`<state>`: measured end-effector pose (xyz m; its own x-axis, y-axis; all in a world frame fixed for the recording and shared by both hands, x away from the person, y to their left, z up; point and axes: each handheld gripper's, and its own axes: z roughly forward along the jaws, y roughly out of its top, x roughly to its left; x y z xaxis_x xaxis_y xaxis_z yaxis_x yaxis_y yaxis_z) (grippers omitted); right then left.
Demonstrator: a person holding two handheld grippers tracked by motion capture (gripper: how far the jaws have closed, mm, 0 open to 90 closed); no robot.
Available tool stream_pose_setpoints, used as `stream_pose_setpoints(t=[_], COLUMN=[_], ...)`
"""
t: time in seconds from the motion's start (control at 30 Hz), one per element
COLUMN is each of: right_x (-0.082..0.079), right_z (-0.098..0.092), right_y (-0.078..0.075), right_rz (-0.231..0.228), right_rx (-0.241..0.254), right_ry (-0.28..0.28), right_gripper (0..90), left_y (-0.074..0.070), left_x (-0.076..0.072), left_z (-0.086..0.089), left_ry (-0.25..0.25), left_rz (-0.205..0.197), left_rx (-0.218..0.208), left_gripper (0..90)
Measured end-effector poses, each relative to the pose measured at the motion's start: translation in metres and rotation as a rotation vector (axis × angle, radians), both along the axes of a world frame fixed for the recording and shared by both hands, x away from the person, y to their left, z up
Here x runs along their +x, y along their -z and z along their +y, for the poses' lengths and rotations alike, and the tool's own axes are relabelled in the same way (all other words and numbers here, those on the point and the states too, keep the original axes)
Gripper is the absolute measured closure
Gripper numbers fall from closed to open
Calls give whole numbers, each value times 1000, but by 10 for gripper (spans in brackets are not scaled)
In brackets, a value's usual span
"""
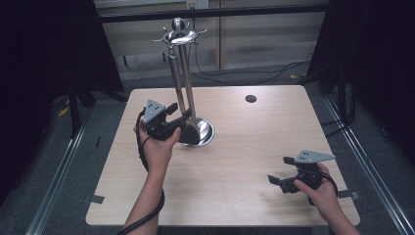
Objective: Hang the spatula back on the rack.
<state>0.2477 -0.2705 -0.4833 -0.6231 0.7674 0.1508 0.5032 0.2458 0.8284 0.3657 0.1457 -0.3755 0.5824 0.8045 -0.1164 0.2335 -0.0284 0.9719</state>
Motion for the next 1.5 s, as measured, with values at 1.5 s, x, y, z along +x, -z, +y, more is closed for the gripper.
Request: stream_pose_setpoints(t=[1.5], right_x=[-1], right_z=[4], right_y=[0], right_rz=[0], right_rx=[-7], right_ry=[-7], right_gripper=[34], left_y=[31], left_x=[-37], left_z=[37], left_ry=[9], left_rz=[14], left_rx=[115], left_gripper=[149])
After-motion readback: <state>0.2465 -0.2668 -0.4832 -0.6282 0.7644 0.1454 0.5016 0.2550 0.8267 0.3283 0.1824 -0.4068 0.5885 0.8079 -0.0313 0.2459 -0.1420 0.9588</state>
